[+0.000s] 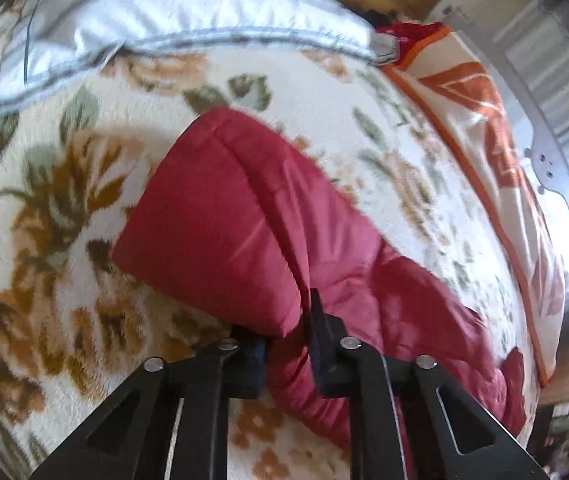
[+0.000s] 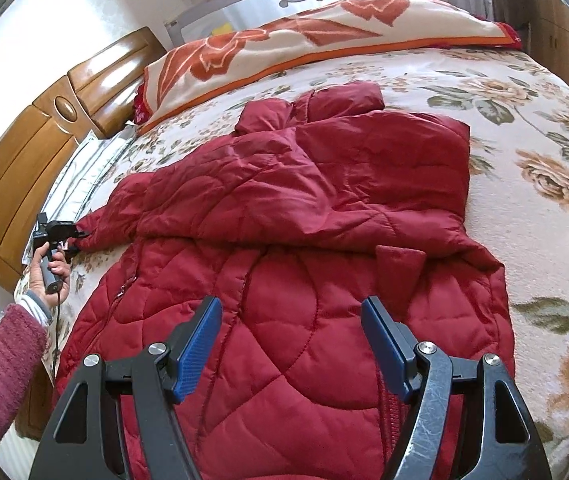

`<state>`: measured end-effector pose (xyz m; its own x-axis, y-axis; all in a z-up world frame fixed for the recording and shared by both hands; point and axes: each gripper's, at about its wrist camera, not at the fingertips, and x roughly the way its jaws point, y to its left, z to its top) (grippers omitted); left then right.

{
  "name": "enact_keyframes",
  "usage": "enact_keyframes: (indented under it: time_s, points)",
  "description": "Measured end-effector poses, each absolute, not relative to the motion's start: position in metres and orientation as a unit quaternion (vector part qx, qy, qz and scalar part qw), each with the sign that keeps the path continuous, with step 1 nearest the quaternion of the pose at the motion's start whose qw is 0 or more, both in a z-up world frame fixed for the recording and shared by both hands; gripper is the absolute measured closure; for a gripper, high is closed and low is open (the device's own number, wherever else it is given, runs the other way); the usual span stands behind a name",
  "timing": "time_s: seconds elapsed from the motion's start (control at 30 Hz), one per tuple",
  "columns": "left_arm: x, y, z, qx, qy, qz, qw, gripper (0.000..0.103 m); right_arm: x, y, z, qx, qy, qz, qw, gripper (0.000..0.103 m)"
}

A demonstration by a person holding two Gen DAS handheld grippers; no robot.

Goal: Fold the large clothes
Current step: 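Grasp the other red sleeve cuff with the left gripper and lift it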

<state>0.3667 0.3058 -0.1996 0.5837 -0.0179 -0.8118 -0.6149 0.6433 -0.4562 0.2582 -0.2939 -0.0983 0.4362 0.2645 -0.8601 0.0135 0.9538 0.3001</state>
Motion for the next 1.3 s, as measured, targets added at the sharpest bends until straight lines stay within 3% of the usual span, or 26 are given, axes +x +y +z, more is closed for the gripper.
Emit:
enact_keyframes:
  time_s: [0.23,0.5,0.93,1.3]
  points:
    - [0.344,0.249,-0.129,-0.315,0.365,0.109,0.869,0.095,0.258,-0.296,-0.098,0.142,0.518,0.074,0.840,0.029]
    - [0.323,0.152,-0.086,-0.256,0.337,-0.014,0.906,0.096,0.254,-0.299,-0.096,0.161,0.513,0.078,0.839,0.030]
    - [0.310,0.013,-0.064,-0.161,0.344,-0.175,0.908,0.096,0.246,-0.322,-0.088,0.193,0.497,0.065,0.843,0.030]
    - [0.351,-0.077,-0.075,-0.076,0.377,-0.247,0.889,0.096,0.246,-0.355,-0.084,0.227,0.482,0.042,0.845,0.030]
